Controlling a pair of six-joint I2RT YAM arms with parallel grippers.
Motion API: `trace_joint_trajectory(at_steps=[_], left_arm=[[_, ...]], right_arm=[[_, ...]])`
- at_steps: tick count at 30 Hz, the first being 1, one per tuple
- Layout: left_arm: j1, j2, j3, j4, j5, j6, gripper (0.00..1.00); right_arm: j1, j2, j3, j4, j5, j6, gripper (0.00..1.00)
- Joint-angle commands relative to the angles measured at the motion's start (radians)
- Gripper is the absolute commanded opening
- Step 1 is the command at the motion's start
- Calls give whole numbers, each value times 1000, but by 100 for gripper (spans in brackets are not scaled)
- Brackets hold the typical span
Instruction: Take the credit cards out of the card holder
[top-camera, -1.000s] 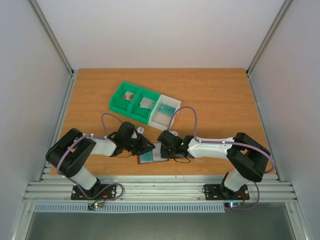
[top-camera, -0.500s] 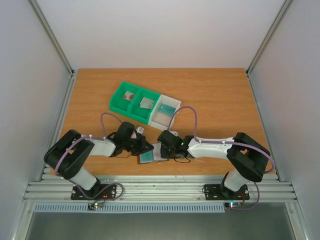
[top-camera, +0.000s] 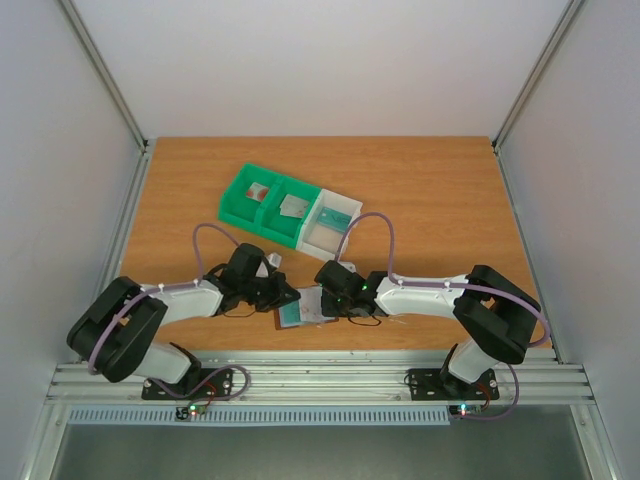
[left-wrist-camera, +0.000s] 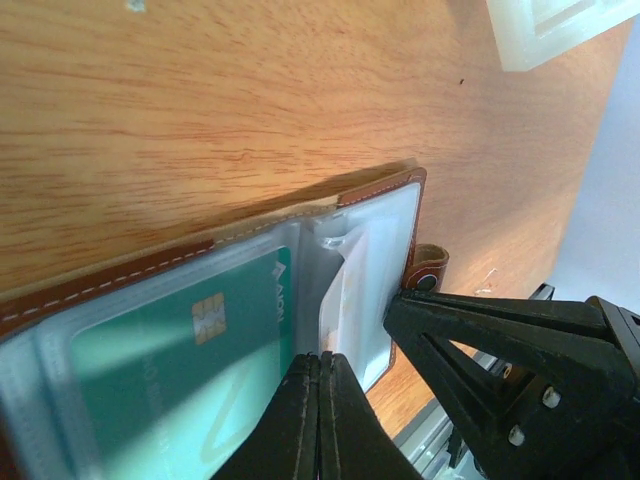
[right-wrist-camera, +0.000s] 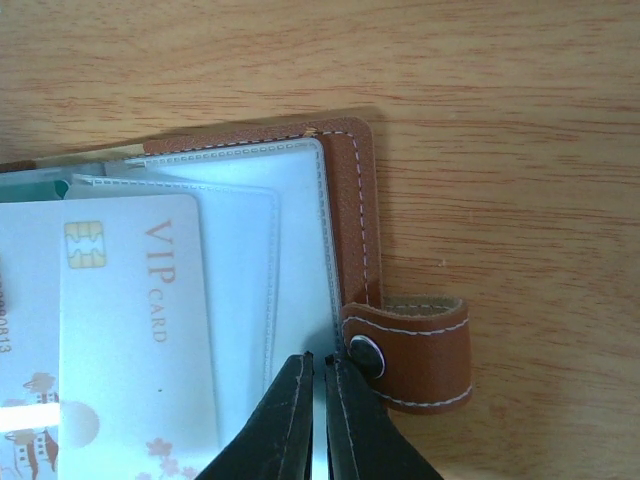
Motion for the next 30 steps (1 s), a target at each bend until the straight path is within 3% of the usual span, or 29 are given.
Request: trace_joint_trajectory(at_steps=[1, 11, 22, 30], left_arm=[[12, -47, -14, -43, -27, 27, 0], [26, -119, -12, -92, -35, 38, 0], [56, -216, 21, -275, -84, 107, 0], [65, -312, 37, -357, -110, 114, 0]], right_arm=[[1, 7, -24, -39, 20, 13, 6], [1, -26, -20, -53, 43, 7, 6], [1, -71, -24, -58, 57, 5, 7], [1, -195, -28, -39, 13, -12, 15]])
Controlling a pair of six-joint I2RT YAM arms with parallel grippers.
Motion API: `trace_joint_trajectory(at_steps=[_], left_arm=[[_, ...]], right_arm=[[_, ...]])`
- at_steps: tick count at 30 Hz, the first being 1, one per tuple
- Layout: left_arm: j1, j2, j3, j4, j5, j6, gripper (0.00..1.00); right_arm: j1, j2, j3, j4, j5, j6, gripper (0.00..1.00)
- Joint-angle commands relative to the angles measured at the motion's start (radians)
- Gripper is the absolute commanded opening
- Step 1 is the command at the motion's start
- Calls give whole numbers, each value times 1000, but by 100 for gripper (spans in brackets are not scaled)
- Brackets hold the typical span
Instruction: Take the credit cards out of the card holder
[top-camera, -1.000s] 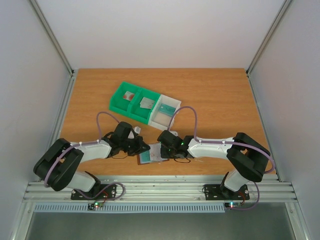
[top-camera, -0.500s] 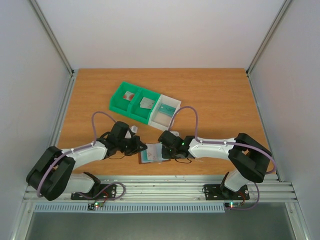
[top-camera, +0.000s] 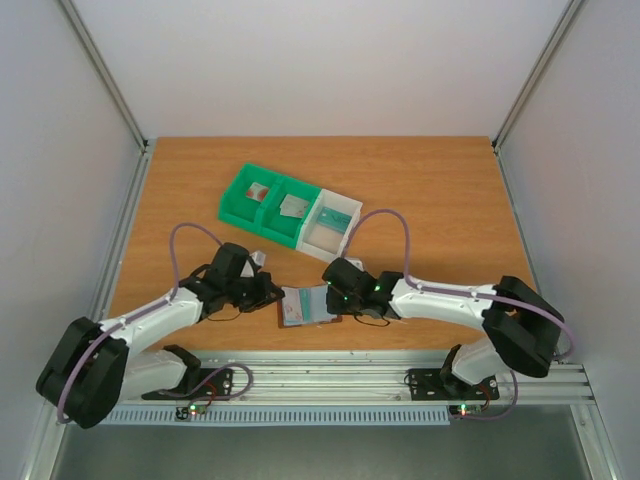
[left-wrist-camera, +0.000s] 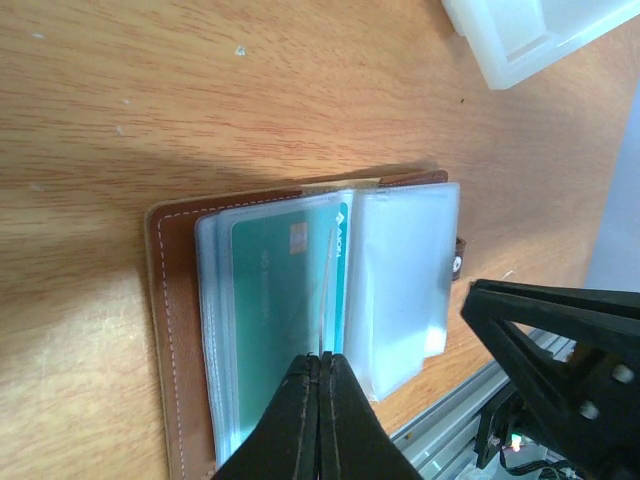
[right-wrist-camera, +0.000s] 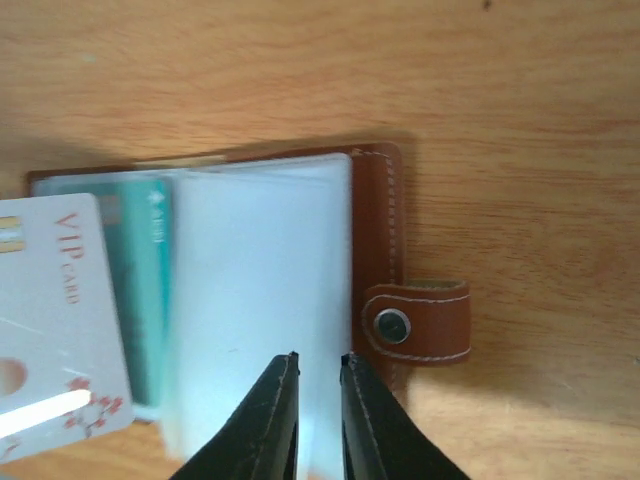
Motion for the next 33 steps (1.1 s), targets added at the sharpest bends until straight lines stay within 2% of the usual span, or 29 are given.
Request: trace_joint_trajectory(at_steps=[1, 10, 17, 21, 24, 25, 27, 33], left_arm=[[6, -77, 42, -77, -40, 25, 0], [7, -284, 73, -95, -18, -18, 0], [7, -392, 64, 0, 41, -110, 0], [7, -442, 53, 65, 49, -176, 0], [7, -466, 36, 111, 50, -211, 0], [7, -471, 28, 131, 54, -230, 0], [7, -474, 17, 159, 62, -250, 0], [7, -483, 6, 192, 69, -259, 0]], right_arm=[[1, -99, -11, 25, -25, -12, 16], [0, -223, -57, 195, -193, 32, 33], [-10, -315, -118, 363, -289, 105, 58], [-10, -314, -122, 419, -333, 157, 68], [-10, -305, -129, 467, -367, 185, 71], [-10, -303, -131, 485, -379, 191, 70], [-10, -303, -134, 514, -396, 194, 62], [-12, -318, -156, 543, -408, 171, 19]])
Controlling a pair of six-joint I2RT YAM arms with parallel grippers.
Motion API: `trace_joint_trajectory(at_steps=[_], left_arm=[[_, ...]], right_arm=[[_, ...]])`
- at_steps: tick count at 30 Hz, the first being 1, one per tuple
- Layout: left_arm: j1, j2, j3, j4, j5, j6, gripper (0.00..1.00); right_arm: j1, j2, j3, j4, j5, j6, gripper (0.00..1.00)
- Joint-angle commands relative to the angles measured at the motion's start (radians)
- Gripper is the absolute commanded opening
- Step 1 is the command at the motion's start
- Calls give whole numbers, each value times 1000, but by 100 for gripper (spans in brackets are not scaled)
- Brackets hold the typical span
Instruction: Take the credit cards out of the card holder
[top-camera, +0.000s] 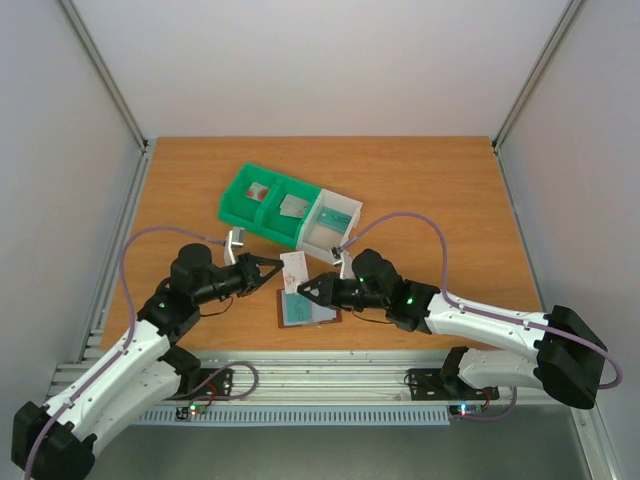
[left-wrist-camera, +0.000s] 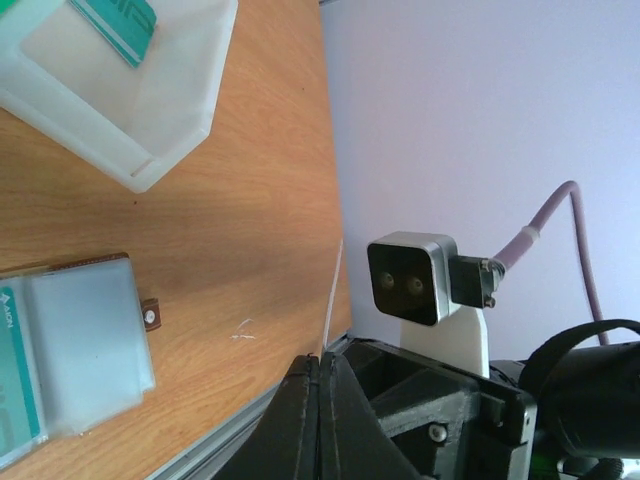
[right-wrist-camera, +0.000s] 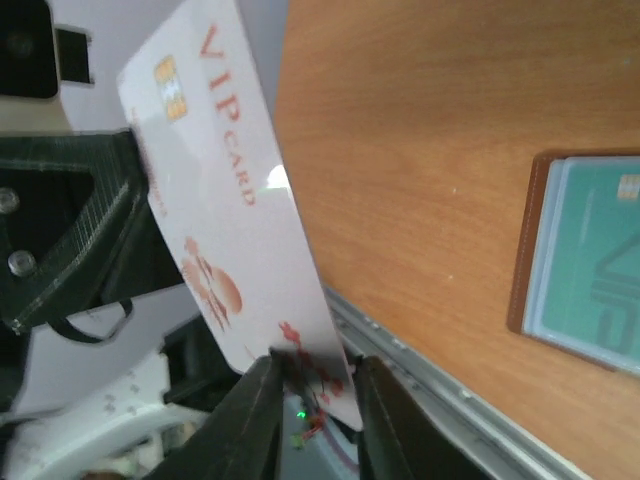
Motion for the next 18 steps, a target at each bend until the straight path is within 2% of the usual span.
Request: trace_joint_trajectory(at_steps=[1, 3, 4, 7, 10, 13, 18], left_arm=[[7, -21, -20, 103, 25, -25, 0], [7, -17, -26, 126, 40, -27, 0], [7, -12, -24, 137, 51, -31, 2], [8, 1, 18, 102, 108, 3, 16], [8, 18, 117, -82, 175, 132, 31], [10, 39, 201, -212, 267, 272, 40], [10, 37, 306, -412, 365, 441, 42]], right_arm=[[-5, -14, -31, 65, -34, -20, 13], [-8, -19, -41, 79, -59, -58, 2], [-11, -26, -41, 73, -77, -81, 1], [-30, -64, -24, -7, -133, -173, 1], [-39, -116, -1, -99, -187, -268, 1], [-40, -145, 38, -208, -265, -359, 1], [-40, -192, 108, -360, -384, -479, 1]])
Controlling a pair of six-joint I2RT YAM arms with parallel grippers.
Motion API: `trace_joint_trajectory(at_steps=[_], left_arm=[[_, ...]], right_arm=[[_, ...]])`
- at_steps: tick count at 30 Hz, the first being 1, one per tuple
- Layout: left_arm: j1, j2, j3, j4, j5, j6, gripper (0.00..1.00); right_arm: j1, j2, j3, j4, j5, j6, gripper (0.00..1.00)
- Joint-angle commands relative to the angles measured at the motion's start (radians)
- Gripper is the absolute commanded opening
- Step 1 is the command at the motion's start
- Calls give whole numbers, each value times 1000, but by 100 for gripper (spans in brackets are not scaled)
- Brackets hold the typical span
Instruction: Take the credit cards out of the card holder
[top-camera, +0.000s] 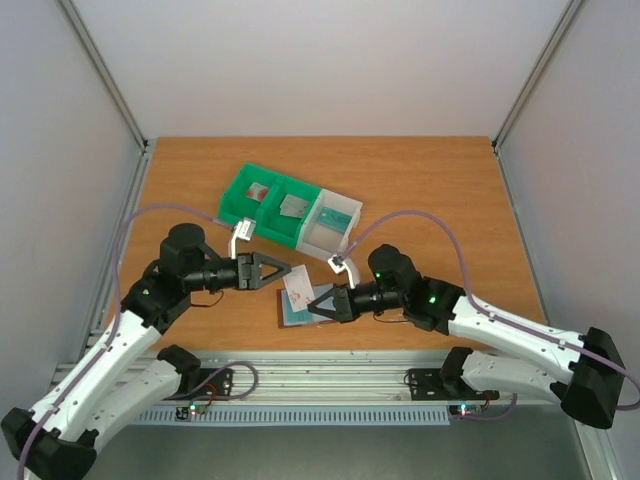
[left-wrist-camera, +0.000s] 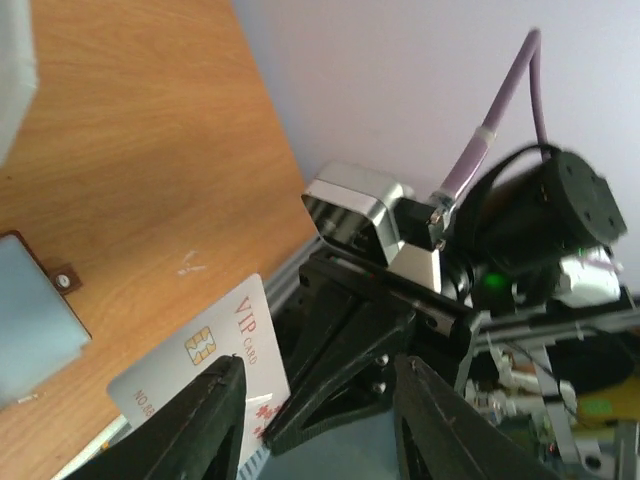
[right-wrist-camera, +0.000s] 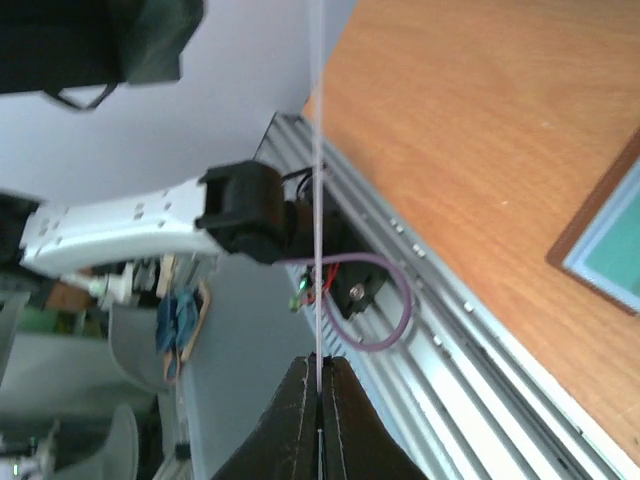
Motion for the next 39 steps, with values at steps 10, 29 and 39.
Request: trace_joint_trajectory(at_steps=[10, 29, 39], left_arm=[[-1, 1, 209, -496, 168, 426, 52], [0, 37, 148, -407, 332, 430, 32], [0, 41, 129, -371, 363, 411, 0]], right_arm=[[-2, -111, 198, -420, -211, -310, 1], [-2, -65, 203, -364, -337, -329, 1], [-3, -56, 202, -358, -320, -329, 1]])
